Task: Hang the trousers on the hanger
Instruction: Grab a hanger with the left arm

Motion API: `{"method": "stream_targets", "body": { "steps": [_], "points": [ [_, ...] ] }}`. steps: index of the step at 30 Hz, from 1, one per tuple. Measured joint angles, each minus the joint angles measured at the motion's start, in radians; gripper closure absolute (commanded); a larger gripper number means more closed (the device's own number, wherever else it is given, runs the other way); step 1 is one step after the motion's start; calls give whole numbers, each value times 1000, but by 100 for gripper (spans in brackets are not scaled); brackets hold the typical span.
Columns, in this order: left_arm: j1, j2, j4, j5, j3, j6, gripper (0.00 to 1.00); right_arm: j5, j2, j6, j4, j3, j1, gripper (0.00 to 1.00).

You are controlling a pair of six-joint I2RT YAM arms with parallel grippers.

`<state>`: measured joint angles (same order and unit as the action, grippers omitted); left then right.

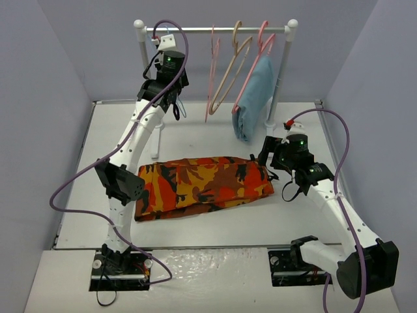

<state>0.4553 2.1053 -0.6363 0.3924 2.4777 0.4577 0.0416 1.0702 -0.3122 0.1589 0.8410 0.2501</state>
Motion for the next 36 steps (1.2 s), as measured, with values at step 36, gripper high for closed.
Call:
{"method": "stream_targets", "body": {
  "steps": [36],
  "points": [
    [-12, -155, 90, -36, -140, -187, 100, 39, -21, 0, 3, -42, 0, 15]
  ]
}}
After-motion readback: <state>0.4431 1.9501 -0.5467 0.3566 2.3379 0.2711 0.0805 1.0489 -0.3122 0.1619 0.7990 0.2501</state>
